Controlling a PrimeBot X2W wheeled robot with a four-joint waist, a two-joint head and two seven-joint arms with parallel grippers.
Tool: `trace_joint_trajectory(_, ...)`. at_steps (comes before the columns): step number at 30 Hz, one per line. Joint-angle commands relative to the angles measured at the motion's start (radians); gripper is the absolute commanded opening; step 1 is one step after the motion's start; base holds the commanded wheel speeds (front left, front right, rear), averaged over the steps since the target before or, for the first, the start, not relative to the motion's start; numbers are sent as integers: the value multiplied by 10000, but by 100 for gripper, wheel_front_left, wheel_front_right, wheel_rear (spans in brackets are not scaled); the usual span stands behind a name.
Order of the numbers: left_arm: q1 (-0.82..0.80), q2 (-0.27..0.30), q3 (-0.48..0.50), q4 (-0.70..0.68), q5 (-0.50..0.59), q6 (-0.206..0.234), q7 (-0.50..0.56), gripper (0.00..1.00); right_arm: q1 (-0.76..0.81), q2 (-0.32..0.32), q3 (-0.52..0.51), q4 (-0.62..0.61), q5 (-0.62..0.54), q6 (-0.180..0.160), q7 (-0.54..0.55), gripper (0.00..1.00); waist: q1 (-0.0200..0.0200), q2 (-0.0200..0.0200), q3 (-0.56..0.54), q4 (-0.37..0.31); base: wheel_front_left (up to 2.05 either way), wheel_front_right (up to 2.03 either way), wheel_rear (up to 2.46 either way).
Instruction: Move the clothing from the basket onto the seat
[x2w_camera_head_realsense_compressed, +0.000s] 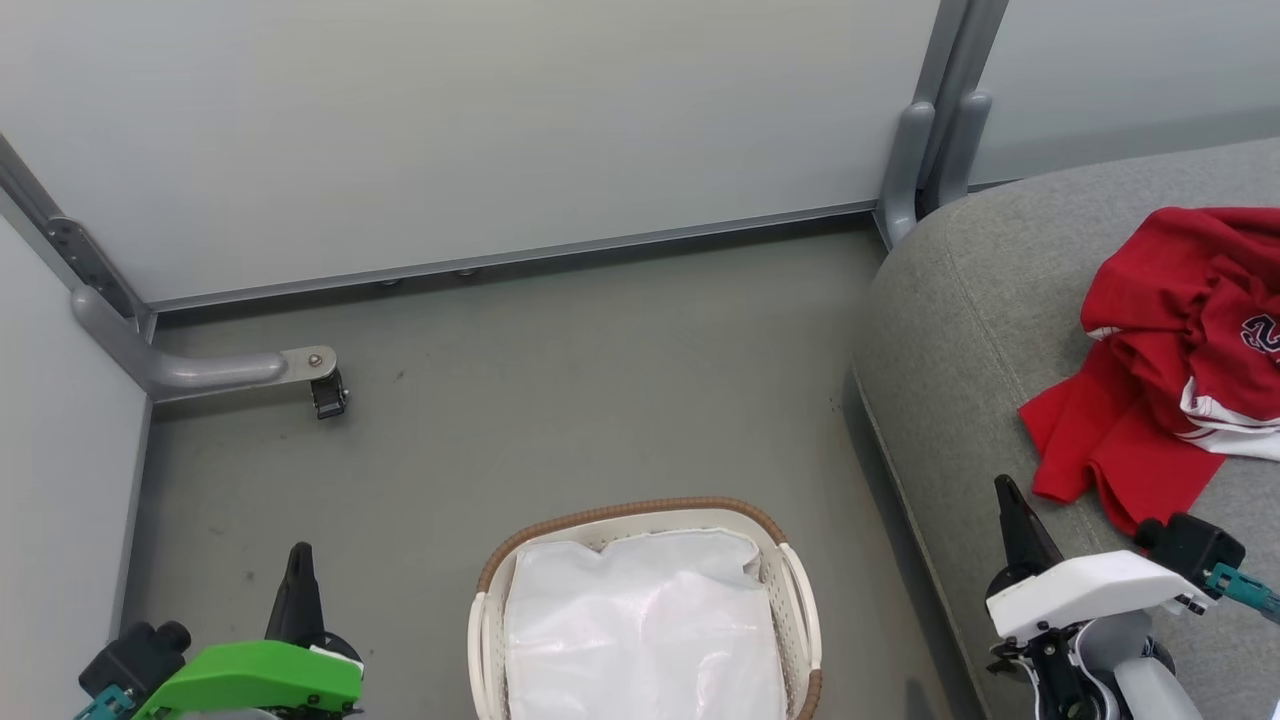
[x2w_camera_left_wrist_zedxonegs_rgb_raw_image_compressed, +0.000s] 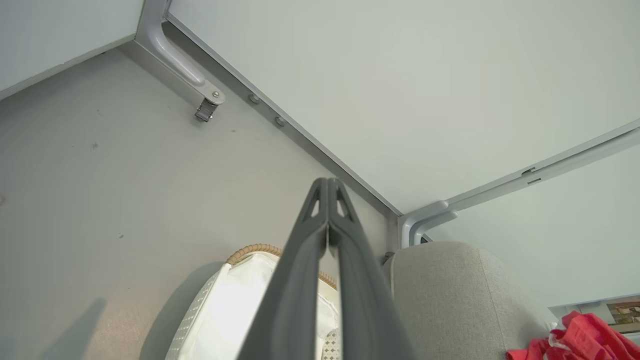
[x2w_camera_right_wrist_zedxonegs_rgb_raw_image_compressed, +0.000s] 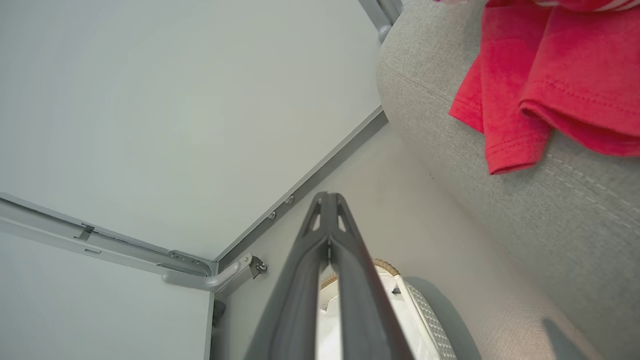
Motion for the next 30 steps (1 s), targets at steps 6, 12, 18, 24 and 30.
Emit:
trace_joint_trajectory(6, -361, 53, 138, -225, -902, -63, 249, 0, 24, -60, -171, -274, 963, -5, 238, 0, 0, 0, -35, -2, 0, 0, 0)
trace_joint_trajectory(12, -403, 57, 218, -304, -1550, -90, 431, 0, 52, -64, -274, -375, 1665, -6, 425, 0, 0, 0, -67, -5, 0, 0, 0)
trace_joint_trajectory(18, -451, 61, 288, -375, -2164, -103, 603, 0, 77, -68, -372, -470, 2327, -6, 592, 0, 0, 0, -99, -7, 0, 0, 0)
trace_joint_trajectory(24, -503, 65, 357, -441, -2743, -119, 780, 0, 103, -73, -462, -561, 2956, -6, 761, 0, 0, 0, -132, -9, 0, 0, 0)
trace_joint_trajectory(30, -557, 69, 428, -505, -3291, -145, 933, 0, 118, -78, -550, -645, 3553, -7, 916, 0, 0, 0, -164, -12, 0, 0, 0)
